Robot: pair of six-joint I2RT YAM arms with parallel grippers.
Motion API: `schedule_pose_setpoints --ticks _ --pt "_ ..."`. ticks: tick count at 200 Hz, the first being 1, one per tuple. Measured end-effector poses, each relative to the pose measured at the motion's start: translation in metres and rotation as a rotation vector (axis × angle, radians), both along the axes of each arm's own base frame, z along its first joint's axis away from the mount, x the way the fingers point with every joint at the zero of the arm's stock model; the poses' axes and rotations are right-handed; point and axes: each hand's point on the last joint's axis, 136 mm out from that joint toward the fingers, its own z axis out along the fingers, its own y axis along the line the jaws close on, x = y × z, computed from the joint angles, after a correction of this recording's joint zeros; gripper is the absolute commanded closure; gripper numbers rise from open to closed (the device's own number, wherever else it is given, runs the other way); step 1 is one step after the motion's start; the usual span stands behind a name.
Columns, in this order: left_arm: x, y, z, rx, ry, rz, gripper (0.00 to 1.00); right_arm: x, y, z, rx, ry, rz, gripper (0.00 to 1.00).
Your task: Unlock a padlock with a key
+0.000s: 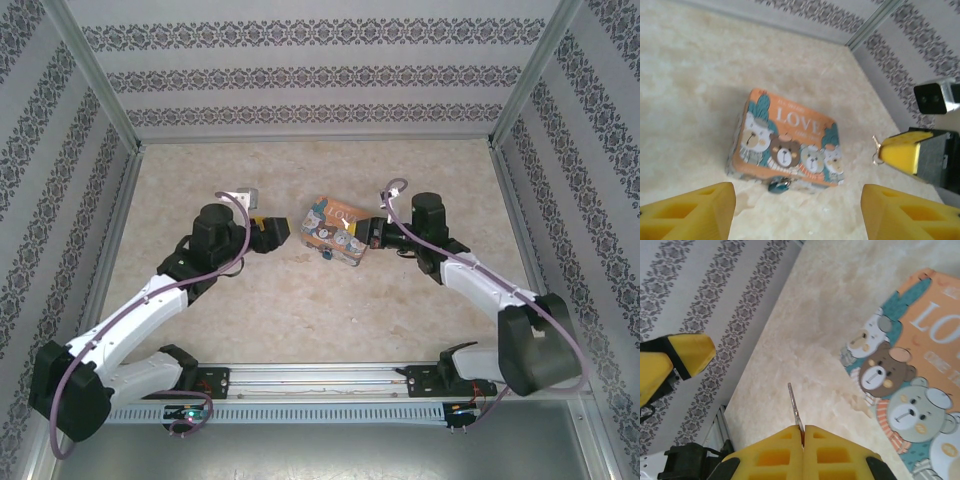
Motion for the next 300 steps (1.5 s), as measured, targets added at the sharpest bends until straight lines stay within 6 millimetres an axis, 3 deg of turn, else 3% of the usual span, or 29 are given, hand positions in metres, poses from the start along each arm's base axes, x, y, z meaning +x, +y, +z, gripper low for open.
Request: schedule_pose_setpoints --ticks 32,77,115,154,186,300 --pt "-0.001 -0.005 -0.029 0.018 0.079 -0.011 0.33 0.005 0.0 -0.032 -0.007 0.115 0.006 1.0" --pt "-0.006 -0.035 -0.058 0.032 0.117 -0.102 0.33 0.019 0.002 -0.057 -0.007 0.197 -0.006 1.0" --pt "-0.012 -0.049 -0.082 0.053 0.117 -0.144 0.32 0.028 0.005 -0.059 -0.003 0.19 -0.008 1.0" --pt "-0.006 -0.055 -0.087 0.056 0.087 -0.153 0.32 0.037 0.006 -0.067 -0.01 0.199 -0.015 1.0" --pt "0.001 -0.06 -0.092 0.053 0.069 -0.157 0.32 0.038 0.005 -0.08 -0.024 0.225 -0.024 1.0" --pt "0.004 -0.078 -0.143 0.057 0.094 -0.214 0.34 0.037 0.005 -0.082 -0.044 0.186 -0.005 1.0"
